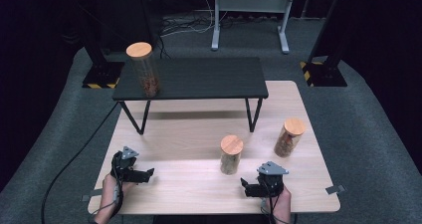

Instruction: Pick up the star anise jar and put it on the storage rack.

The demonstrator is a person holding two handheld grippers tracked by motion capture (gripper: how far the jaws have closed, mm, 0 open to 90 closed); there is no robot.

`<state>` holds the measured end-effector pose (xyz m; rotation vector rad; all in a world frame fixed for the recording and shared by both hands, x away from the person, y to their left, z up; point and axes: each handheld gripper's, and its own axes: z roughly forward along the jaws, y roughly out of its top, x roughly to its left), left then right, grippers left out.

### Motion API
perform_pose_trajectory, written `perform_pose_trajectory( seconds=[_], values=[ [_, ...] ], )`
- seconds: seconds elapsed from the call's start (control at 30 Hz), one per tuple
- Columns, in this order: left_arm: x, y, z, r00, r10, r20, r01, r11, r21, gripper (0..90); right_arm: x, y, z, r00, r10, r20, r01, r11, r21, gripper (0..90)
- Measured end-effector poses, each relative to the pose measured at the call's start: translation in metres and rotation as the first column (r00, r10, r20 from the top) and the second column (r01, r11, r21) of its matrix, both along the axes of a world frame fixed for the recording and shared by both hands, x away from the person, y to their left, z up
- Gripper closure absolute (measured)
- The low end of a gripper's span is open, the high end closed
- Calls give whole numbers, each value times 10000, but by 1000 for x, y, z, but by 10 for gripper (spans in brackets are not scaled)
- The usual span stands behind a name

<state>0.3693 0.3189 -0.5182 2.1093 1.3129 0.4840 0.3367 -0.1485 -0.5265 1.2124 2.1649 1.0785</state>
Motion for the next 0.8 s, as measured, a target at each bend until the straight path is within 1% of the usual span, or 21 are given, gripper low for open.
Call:
perform_pose_trajectory(
  seconds=[0.07, 0.1, 0.2, 0.27, 0.33, 0.5, 0.8],
  values=[
    [-3, 0, -5, 10000, 42, -30, -42, 10000, 69, 0, 0, 0, 0, 10000, -1, 3, 1, 10000, 14, 13],
    [-5, -1, -7, 10000, 60, 29, -60, 10000, 52, 0, 0, 0, 0, 10000, -10, 7, 10, 10000, 19, 14],
    [-8, -2, -8, 9999, 46, 113, -46, 10000, 25, 0, 0, 0, 0, 10000, -14, -4, 14, 10000, 11, 14],
    [-10, -1, -10, 9995, 85, 308, -82, 9999, -92, 0, 0, 0, 0, 10000, -10, -18, 10, 10000, 10, 13],
    [-13, 0, -13, 9978, 160, 647, -146, 9996, -231, 0, 0, 0, 0, 10000, -27, 15, 27, 10000, 0, 13],
    [-20, 1, -13, 9979, -3, 648, 20, 9997, -247, 0, 0, 0, 0, 10000, 0, -24, 0, 10000, -35, 12],
    [-19, 1, -13, 9979, -56, 648, 71, 9997, -220, 0, 0, -1, 0, 10000, -58, 13, 58, 10000, 80, 12]
  ],
)
